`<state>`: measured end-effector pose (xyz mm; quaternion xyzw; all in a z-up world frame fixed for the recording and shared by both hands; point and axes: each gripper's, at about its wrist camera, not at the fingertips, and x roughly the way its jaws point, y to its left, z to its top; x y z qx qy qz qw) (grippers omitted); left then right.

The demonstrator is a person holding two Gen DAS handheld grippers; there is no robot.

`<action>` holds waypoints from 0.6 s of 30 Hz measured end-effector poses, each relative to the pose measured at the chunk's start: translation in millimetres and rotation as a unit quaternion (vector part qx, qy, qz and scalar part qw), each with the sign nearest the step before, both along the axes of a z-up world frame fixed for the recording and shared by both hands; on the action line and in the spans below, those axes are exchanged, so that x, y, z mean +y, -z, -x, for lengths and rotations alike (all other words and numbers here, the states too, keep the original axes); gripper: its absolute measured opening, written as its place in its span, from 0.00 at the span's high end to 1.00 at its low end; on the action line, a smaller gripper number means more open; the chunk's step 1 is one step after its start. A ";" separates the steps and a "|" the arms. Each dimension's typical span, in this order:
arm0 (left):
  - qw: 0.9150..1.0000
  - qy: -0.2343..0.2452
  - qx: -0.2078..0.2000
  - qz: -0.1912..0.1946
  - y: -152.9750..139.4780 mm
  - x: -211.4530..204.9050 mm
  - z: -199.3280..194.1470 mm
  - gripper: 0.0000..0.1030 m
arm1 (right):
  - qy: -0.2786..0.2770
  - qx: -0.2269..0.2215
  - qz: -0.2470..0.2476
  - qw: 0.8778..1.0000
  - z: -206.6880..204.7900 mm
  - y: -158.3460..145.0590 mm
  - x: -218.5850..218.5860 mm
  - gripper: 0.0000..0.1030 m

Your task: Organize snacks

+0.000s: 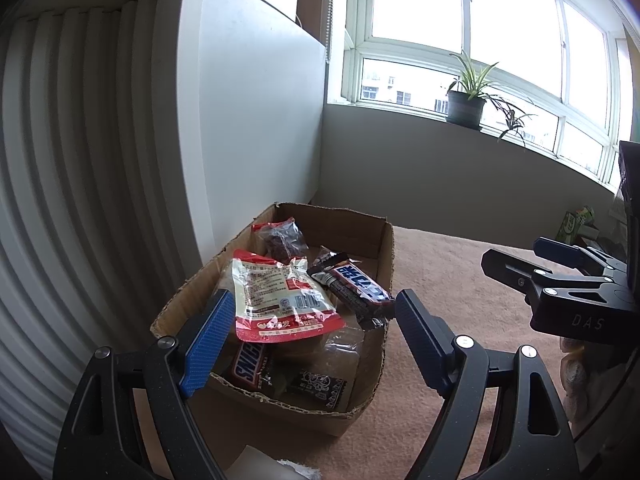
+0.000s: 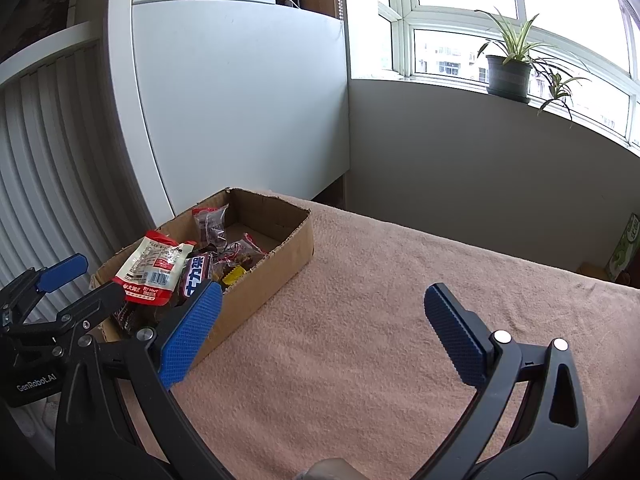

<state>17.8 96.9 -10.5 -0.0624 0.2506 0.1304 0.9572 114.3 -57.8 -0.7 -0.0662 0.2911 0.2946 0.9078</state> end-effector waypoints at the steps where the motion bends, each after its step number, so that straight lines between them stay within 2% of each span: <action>1: 1.000 0.000 0.000 -0.001 -0.1 -0.2 0.1 0.20 | 0.000 0.000 0.000 1.000 0.1 -0.2 0.0 0.00; 18: 1.000 0.002 0.000 -0.001 -0.6 -1.1 0.9 0.20 | 0.003 0.001 0.001 1.000 -0.5 1.9 1.6 0.00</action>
